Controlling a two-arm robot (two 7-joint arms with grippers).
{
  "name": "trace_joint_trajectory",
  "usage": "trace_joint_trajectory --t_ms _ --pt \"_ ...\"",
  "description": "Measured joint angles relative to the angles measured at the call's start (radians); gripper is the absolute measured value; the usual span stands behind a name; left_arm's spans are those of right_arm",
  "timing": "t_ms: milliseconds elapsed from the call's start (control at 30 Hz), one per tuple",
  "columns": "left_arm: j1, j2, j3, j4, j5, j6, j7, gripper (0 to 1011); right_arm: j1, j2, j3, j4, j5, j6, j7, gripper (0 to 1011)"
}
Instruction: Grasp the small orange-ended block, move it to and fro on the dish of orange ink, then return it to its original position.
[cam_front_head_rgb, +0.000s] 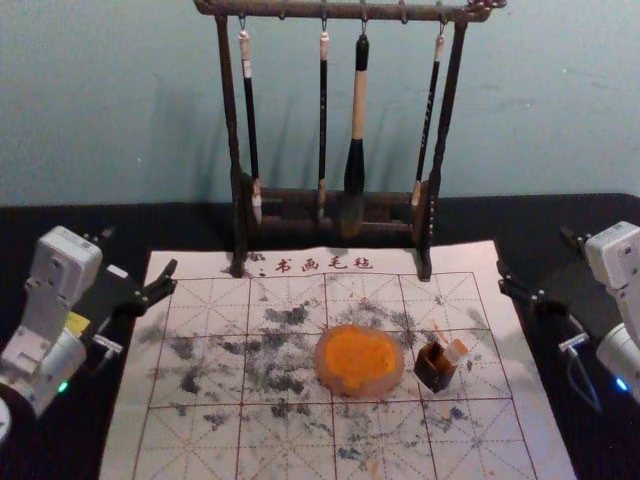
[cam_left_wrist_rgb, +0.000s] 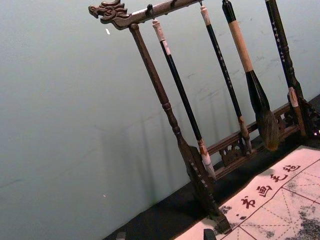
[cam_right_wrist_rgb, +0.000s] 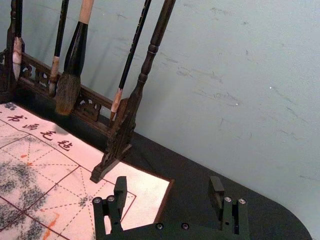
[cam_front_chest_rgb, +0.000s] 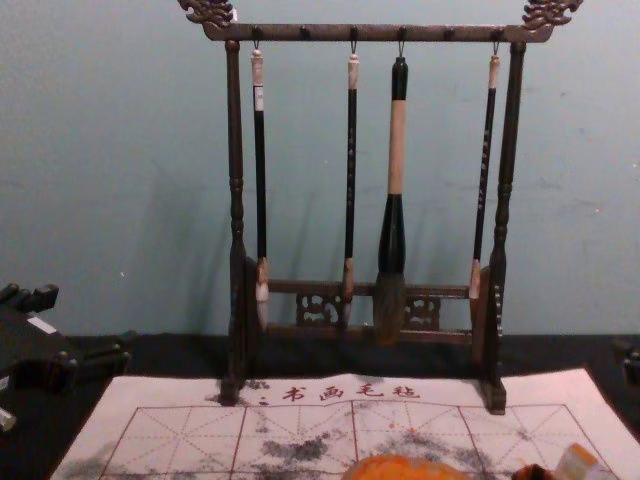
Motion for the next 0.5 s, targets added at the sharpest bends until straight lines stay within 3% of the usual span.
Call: trace_joint_trajectory --t_ms 500 --pt "0.0 0.0 0.0 0.0 0.0 0.0 0.0 1001 0.001 0.001 0.0 0.0 0.0 0.0 0.0 1002"
